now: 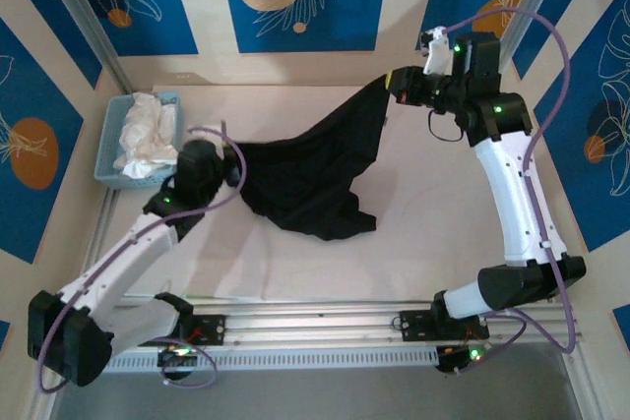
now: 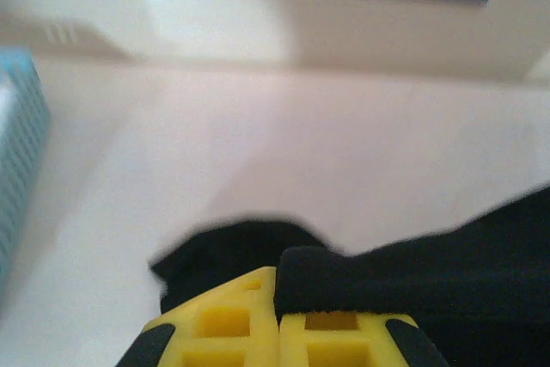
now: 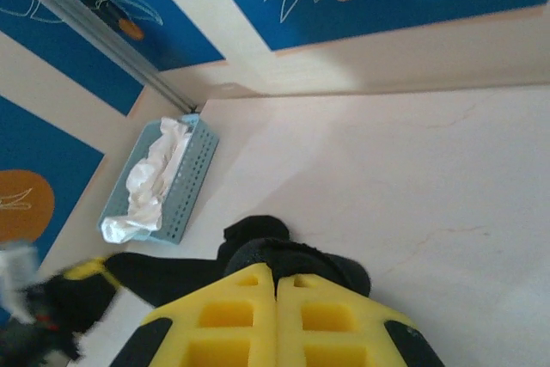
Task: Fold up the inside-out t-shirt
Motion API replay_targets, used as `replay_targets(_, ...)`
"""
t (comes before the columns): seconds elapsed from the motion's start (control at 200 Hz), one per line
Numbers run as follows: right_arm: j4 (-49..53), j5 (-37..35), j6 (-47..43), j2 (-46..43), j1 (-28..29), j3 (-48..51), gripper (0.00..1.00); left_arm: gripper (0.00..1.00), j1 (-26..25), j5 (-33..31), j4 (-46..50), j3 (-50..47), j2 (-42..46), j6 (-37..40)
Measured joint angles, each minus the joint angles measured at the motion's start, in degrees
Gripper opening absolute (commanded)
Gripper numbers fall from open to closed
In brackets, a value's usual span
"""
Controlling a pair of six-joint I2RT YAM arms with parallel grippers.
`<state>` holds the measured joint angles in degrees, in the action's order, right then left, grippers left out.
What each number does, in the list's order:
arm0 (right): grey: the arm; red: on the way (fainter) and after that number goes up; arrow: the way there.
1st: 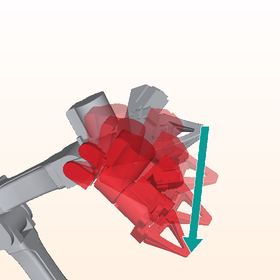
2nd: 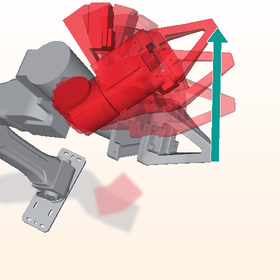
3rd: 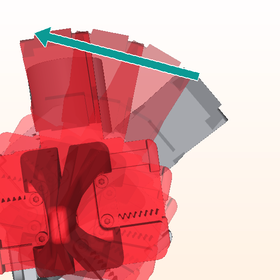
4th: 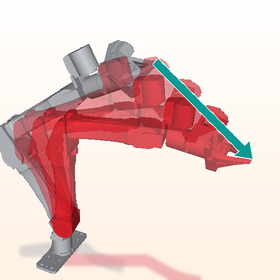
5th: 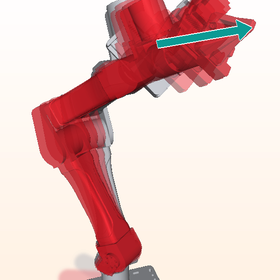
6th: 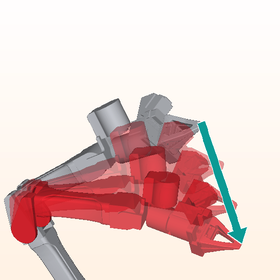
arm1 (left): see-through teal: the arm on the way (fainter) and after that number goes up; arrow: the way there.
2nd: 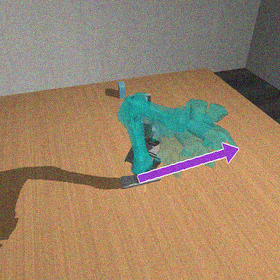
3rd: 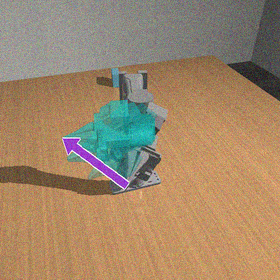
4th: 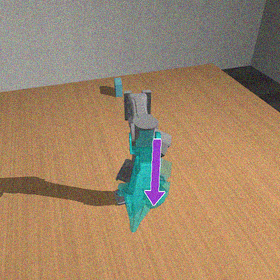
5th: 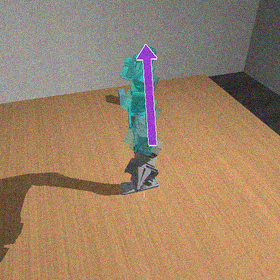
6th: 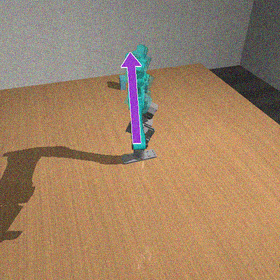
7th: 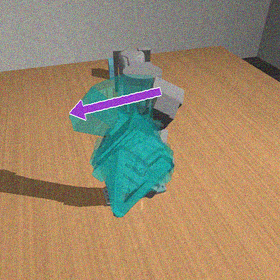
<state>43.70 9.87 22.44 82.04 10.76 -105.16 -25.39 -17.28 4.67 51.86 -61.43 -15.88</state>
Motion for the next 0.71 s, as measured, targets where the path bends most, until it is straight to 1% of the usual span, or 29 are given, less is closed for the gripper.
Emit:
replay_targets(0.185,1.8,-1.6,-1.5,-1.6,-1.3,-11.8,0.00,0.00,0.0,-2.8,4.5,22.3,2.9,5.3)
replay_targets(0.28,2.4,-2.4,-1.9,-5.4,-2.2,-14.1,0.00,0.00,0.0,-2.9,8.0,31.8,4.9,7.6)
replay_targets(0.38,2.8,-2.4,-2.2,-11.0,-2.3,-14.8,0.00,0.00,0.0,-3.0,12.0,38.9,6.6,10.2)
replay_targets(0.46,3.3,-2.0,-2.2,-15.2,-2.2,-14.7,0.00,0.00,0.0,-3.9,14.8,41.9,7.9,12.0)
replay_targets(0.55,3.4,-0.9,-2.3,-19.6,-2.2,-12.6,0.00,0.00,0.0,-5.6,16.9,42.2,8.4,13.6)
replay_targets(0.625,3.2,-0.4,-2.3,-22.7,-2.2,-8.2,0.00,0.00,0.0,-7.3,18.3,40.3,7.6,14.6)
replay_targets(0.705,2.5,-0.5,-2.3,-23.8,-2.2,-1.9,0.00,0.00,0.3,-8.6,19.1,37.4,4.8,15.1)
